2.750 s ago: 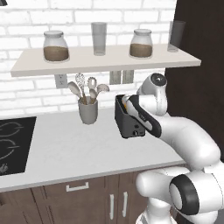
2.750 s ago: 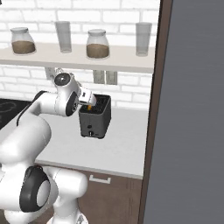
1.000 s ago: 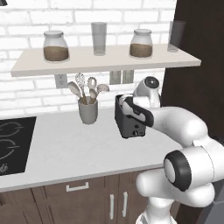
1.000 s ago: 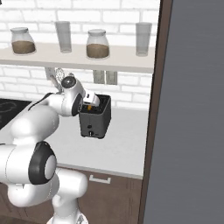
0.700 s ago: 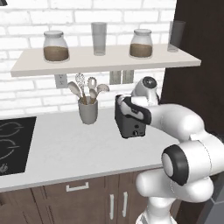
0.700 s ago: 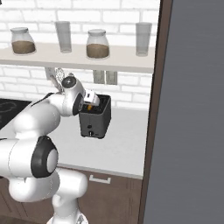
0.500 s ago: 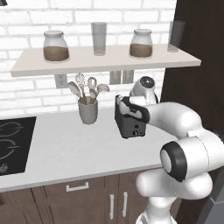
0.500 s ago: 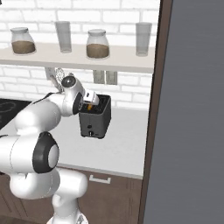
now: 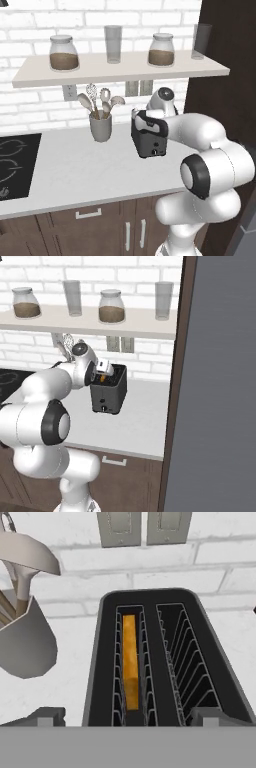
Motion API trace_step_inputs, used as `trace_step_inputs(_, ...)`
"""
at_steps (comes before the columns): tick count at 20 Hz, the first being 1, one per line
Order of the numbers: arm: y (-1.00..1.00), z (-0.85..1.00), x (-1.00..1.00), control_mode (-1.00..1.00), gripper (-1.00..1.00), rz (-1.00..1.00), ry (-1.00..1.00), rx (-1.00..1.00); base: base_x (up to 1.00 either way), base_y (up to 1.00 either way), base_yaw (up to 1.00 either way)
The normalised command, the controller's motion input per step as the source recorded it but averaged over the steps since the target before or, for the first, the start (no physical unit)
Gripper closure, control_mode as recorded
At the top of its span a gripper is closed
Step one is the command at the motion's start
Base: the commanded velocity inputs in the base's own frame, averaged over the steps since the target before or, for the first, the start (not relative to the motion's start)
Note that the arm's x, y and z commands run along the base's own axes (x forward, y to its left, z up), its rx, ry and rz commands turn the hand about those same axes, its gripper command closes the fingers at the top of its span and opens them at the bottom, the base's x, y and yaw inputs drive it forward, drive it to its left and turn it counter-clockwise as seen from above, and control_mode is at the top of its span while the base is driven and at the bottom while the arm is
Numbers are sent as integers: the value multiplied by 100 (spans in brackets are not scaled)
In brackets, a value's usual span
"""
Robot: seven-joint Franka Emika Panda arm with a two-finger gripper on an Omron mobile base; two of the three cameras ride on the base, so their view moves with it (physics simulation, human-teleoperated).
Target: Start the toaster. Once the lever pops up, take the bread to the plate on the dining counter.
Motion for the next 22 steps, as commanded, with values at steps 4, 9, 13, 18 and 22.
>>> trace_step_inputs(4, 0, -15, 8, -100, -100, 1, 0, 0, 0, 0, 0)
trace_step_inputs(9, 0, -7, 2, -100, -100, 0, 0, 0, 0, 0, 0)
trace_step_inputs(13, 0, -1, 0, -100, -100, 0, 0, 0, 0, 0, 0)
trace_step_inputs(18, 0, -3, 0, -100, -100, 0, 0, 0, 0, 0, 0)
trace_step_inputs(22, 0, 0, 0, -100, -100, 0, 0, 0, 0, 0, 0)
